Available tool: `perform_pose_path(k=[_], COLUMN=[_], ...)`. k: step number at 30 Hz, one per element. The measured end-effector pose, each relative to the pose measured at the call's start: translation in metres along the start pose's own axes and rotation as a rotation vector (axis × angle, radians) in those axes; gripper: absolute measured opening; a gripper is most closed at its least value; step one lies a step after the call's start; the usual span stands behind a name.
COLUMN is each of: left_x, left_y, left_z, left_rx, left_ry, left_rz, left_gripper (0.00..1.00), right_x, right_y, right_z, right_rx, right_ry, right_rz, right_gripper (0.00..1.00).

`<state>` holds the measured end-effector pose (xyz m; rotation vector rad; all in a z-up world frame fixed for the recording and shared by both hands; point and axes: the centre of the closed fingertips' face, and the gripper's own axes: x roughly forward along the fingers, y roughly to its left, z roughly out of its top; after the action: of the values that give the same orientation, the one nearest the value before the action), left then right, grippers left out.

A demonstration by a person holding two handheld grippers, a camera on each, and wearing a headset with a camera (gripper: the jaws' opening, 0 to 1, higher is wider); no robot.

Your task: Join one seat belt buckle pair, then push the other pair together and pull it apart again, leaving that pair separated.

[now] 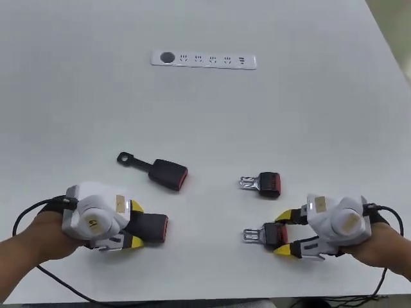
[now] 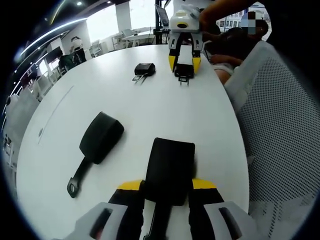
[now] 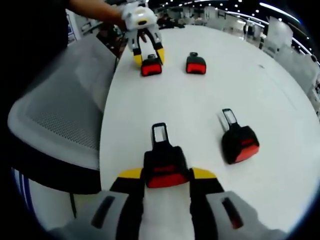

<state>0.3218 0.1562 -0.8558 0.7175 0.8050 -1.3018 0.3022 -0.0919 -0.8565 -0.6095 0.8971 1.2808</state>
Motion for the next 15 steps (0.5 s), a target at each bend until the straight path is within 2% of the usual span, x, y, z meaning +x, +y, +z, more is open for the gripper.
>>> perform_pose_path(k=[7, 13, 15], left_x=[0.0, 0.001, 0.002], left_y=[0.001, 0.001, 0.001], left_z=[0.0, 0.001, 0.001], left_rx=[-0.024, 0.002, 0.012], left_ry=[-0.003, 0.016, 0.029], left_rz=[0.011, -0.003, -0.009], left_gripper=[0.35, 0.34, 0.34], right_x=[0.004, 0.014, 0.021], right_y=[0.0, 0.002, 0.003], right_z=[0.007, 0.024, 0.036], right_rx=[0.007, 0.014, 0.002], right_ry=[-0.014, -0.032, -0.045], right_rz=[-0.009, -0.003, 0.002], right_gripper=[0.34, 0.34, 0.34])
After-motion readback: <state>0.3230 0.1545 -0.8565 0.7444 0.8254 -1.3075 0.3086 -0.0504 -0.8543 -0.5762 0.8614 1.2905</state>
